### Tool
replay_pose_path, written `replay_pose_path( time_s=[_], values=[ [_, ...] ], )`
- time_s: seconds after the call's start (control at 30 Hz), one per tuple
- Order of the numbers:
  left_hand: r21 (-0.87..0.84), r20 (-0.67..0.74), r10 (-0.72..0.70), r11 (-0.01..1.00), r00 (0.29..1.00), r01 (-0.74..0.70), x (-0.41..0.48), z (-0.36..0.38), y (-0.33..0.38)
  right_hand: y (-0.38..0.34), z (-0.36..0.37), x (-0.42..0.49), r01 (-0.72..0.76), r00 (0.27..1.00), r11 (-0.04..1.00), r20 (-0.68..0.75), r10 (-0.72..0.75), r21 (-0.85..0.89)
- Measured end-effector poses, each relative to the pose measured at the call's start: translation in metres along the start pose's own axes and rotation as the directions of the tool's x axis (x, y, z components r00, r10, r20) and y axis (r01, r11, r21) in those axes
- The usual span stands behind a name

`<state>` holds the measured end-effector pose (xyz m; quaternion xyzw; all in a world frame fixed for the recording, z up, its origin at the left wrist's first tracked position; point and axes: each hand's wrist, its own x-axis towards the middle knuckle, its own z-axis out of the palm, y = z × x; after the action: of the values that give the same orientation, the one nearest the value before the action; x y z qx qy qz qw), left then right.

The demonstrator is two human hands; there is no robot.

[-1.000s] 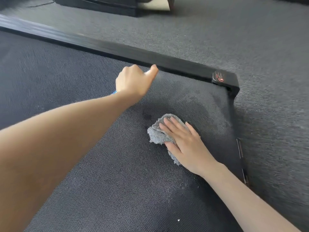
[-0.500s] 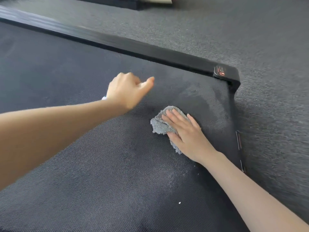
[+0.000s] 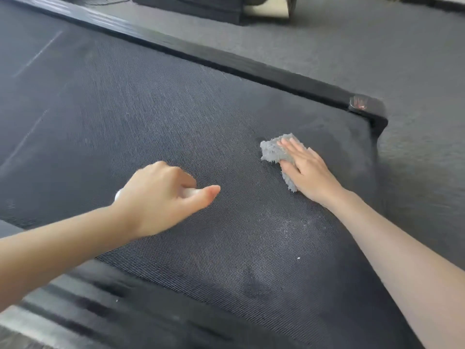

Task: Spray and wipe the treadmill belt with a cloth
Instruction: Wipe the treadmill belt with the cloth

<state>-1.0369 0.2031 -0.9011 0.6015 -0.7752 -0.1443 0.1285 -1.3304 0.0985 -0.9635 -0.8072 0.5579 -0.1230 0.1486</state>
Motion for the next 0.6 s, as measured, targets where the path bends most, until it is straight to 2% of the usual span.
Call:
replay_pose_path(
  time_s=[0.17,0.23,0.3,0.37,0.47,0.53,0.6],
  values=[
    [0.019,0.056,-0.107,0.994,0.993,0.106,-0.021,-0.004,-0.002,-0.010,0.004,0.046,-0.126,0.992,0.991,0.020,0.127,-0.048],
    [0.016,0.035,-0.143,0.990,0.989,0.143,-0.025,-0.008,-0.004,-0.018,0.001,0.061,-0.223,0.975,0.974,-0.001,0.223,-0.048],
    [0.003,-0.004,-0.166,0.986,0.986,0.166,-0.026,-0.015,-0.006,-0.036,0.001,0.069,-0.247,0.969,0.968,0.000,0.247,-0.056],
    [-0.034,-0.041,-0.182,0.983,0.982,0.181,-0.024,-0.021,-0.012,-0.057,0.007,0.068,-0.148,0.988,0.987,0.031,0.151,-0.065],
    [-0.075,-0.091,-0.213,0.976,0.973,0.206,-0.020,-0.024,-0.022,-0.089,0.027,0.047,0.134,0.986,0.991,0.099,-0.134,0.010],
    [-0.088,-0.127,-0.216,0.975,0.968,0.206,-0.018,-0.024,-0.026,-0.116,0.038,0.020,0.349,0.930,0.933,0.088,-0.356,0.082],
    [-0.093,-0.153,-0.214,0.975,0.965,0.201,-0.016,-0.024,-0.028,-0.143,0.048,-0.015,0.556,0.826,0.825,0.046,-0.562,0.104]
  ],
)
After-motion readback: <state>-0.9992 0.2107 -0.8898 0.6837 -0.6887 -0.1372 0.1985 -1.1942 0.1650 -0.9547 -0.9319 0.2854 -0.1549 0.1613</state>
